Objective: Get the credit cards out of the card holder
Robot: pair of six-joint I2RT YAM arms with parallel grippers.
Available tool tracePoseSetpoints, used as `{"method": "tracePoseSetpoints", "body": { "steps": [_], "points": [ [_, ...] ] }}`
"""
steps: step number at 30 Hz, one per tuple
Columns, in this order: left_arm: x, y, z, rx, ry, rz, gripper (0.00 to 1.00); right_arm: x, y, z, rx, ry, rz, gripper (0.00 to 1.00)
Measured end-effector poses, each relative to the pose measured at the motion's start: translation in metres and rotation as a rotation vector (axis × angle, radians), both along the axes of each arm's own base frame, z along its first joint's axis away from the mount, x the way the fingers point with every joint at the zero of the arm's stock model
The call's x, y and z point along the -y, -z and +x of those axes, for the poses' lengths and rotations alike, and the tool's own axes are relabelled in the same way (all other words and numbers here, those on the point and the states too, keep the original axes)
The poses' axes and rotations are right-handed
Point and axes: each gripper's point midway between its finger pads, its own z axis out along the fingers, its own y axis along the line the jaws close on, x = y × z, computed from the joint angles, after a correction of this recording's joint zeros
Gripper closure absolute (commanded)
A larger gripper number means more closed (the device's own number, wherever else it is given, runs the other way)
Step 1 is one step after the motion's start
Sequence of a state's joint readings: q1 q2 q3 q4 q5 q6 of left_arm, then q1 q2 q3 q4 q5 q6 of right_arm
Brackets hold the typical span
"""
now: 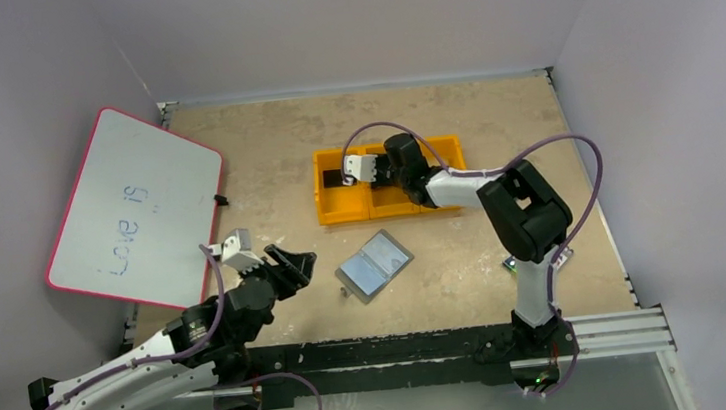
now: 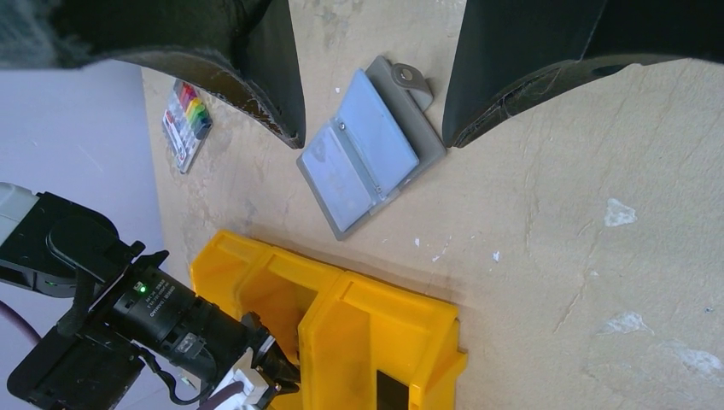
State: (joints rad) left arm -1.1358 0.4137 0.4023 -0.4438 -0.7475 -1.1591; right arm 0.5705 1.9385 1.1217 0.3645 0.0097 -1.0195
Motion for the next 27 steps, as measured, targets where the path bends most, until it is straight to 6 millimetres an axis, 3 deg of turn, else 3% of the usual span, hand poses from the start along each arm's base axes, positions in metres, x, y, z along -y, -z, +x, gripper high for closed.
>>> {"method": "tracePoseSetpoints", "body": {
  "steps": [8,11,14,20,24,27],
  "points": [
    [0.000,0.002,0.000,-0.004,0.000,0.008,0.40,-0.002,-0.001,-0.005,-0.020,-0.023,0.004,0.76],
    [0.002,0.003,0.000,-0.010,0.006,0.015,0.40,-0.003,-0.009,-0.008,-0.023,-0.027,0.019,0.70],
    [0.004,0.003,0.000,-0.013,0.011,0.016,0.40,-0.006,-0.029,-0.012,-0.015,-0.037,0.058,0.68],
    [0.009,0.008,0.000,-0.027,0.023,0.029,0.40,-0.011,-0.091,-0.022,0.048,-0.039,0.195,0.65],
    [0.014,0.013,-0.001,-0.043,0.034,0.040,0.40,-0.005,-0.124,-0.045,0.044,0.020,0.378,0.54],
    [0.016,0.018,-0.001,-0.058,0.040,0.055,0.40,0.003,-0.138,-0.073,-0.029,0.109,0.599,0.38]
  ]
}}
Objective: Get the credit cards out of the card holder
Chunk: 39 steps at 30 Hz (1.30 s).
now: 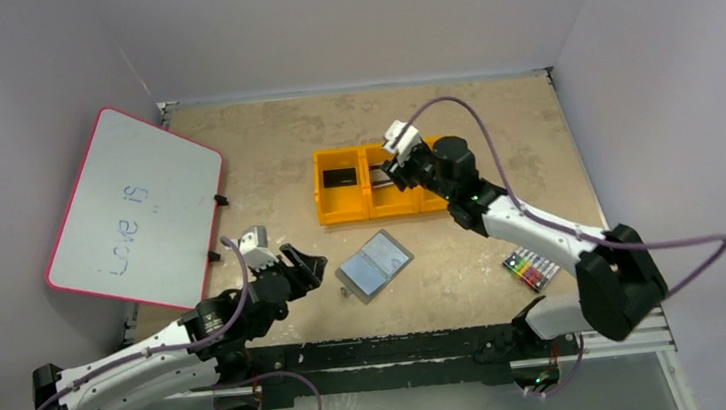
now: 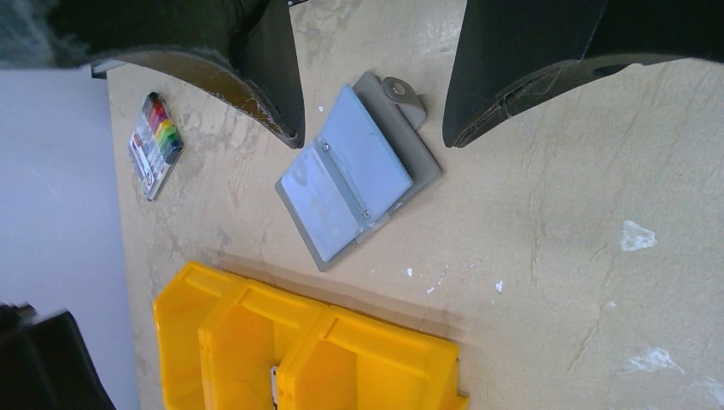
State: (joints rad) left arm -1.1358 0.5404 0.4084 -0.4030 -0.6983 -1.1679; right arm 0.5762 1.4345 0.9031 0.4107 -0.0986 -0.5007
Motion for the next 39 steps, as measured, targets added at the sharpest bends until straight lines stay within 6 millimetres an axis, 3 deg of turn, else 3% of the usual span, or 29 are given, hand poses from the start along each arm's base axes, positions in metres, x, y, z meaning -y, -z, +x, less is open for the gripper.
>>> {"method": "tracePoseSetpoints", "body": {
  "steps": [3,6,9,13,15,18,25,32,35,38,39],
  "points": [
    [0.004,0.005,0.000,-0.018,0.005,0.005,0.40,0.005,-0.003,-0.033,-0.206,0.095,0.305,0.37],
    [0.010,0.009,0.002,-0.034,-0.005,0.001,0.40,-0.001,0.017,-0.056,-0.469,0.164,0.491,0.39],
    [0.015,0.021,0.004,-0.067,-0.012,0.035,0.40,-0.006,0.065,-0.079,-0.721,0.230,0.550,0.42],
    [0.025,0.042,0.003,-0.132,-0.009,0.098,0.40,0.005,0.146,-0.138,-1.029,0.309,0.517,0.43],
    [0.029,0.053,0.001,-0.166,0.004,0.122,0.41,0.012,0.165,-0.160,-1.112,0.339,0.491,0.44],
    [0.037,0.062,-0.002,-0.202,0.021,0.121,0.41,0.011,0.162,-0.165,-1.128,0.332,0.493,0.48],
    [0.053,0.058,-0.001,-0.209,0.037,0.046,0.44,0.003,0.147,-0.158,-1.094,0.288,0.495,0.52],
    [0.055,0.088,-0.008,-0.280,0.058,0.131,0.49,-0.001,0.160,-0.158,-1.112,0.280,0.440,0.54],
    [0.056,0.098,-0.010,-0.308,0.067,0.164,0.57,-0.003,0.175,-0.164,-1.136,0.299,0.388,0.58],
    [0.059,0.104,-0.011,-0.320,0.076,0.185,0.69,-0.010,0.176,-0.167,-1.133,0.281,0.370,0.62],
    [0.059,0.106,-0.011,-0.322,0.077,0.193,0.74,-0.013,0.177,-0.170,-1.134,0.273,0.363,0.68]
  ]
}}
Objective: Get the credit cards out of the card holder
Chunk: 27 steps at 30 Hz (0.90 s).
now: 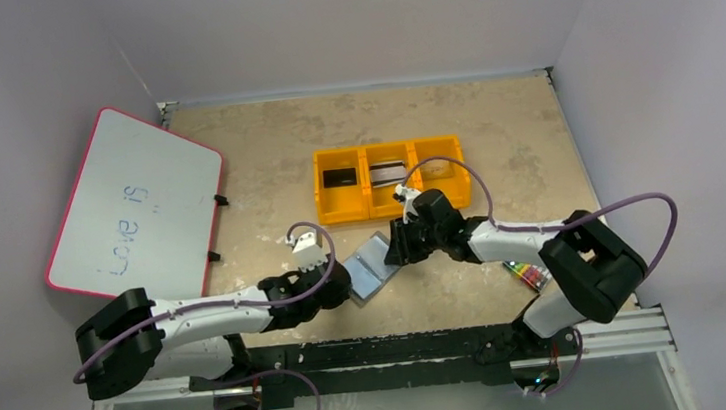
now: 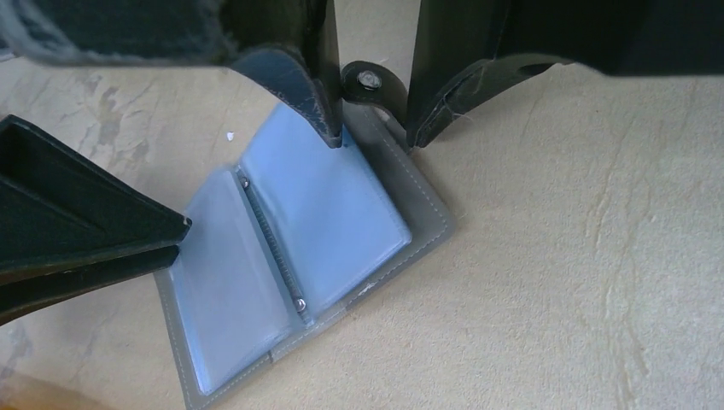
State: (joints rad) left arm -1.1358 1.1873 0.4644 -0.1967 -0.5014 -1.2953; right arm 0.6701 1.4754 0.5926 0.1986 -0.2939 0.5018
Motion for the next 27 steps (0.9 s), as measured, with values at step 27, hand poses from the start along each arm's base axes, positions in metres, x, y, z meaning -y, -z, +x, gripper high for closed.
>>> {"method": "tracePoseSetpoints", "body": {
  "steps": [27],
  "points": [
    [-0.011,-0.012,0.021,0.109,0.010,0.167,0.95,-0.051,-0.022,-0.022,-0.016,-0.091,0.118,0.60]
  ]
}}
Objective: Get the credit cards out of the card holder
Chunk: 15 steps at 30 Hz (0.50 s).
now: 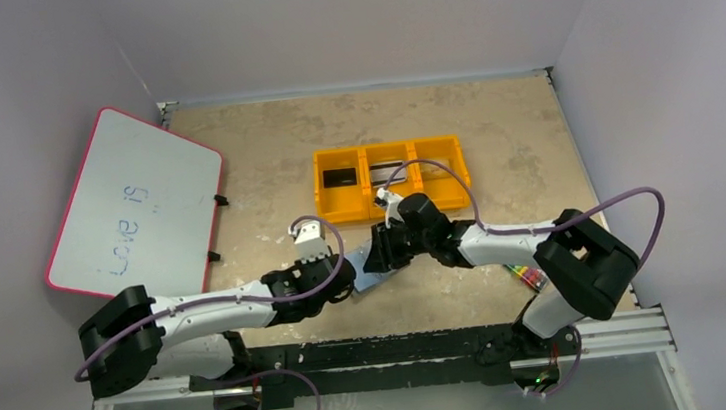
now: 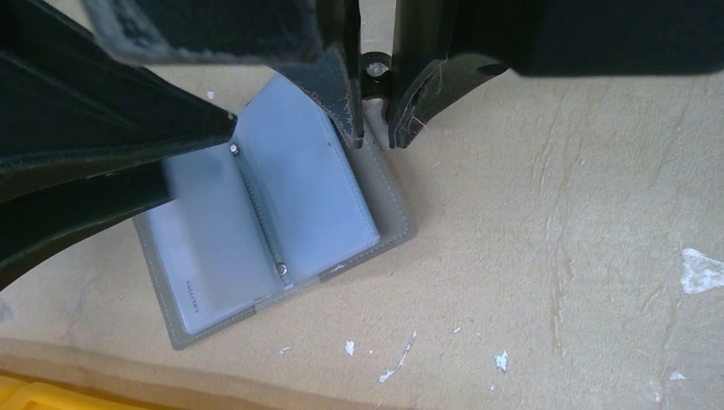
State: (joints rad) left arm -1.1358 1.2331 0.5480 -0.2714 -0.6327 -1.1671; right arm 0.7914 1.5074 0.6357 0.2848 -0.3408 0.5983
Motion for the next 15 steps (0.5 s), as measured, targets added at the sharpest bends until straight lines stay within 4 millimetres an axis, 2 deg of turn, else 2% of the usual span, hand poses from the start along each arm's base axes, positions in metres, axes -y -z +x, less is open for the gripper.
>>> {"method": "tracePoseSetpoints", "body": {
  "steps": [4,8,12,15],
  "points": [
    [-0.003,-0.009,0.002,0.022,-0.029,-0.027,0.89,-0.015,-0.005,-0.011,-0.008,-0.061,0.041,0.57],
    [-0.016,-0.025,0.004,0.053,-0.092,-0.074,0.82,-0.034,-0.004,-0.023,-0.020,-0.129,0.059,0.57],
    [-0.033,-0.041,0.003,0.087,-0.155,-0.131,0.76,-0.037,-0.002,-0.026,-0.024,-0.140,0.053,0.56],
    [-0.042,-0.055,0.002,0.115,-0.189,-0.194,0.72,-0.036,-0.018,-0.025,0.009,-0.136,0.074,0.55]
  ]
}}
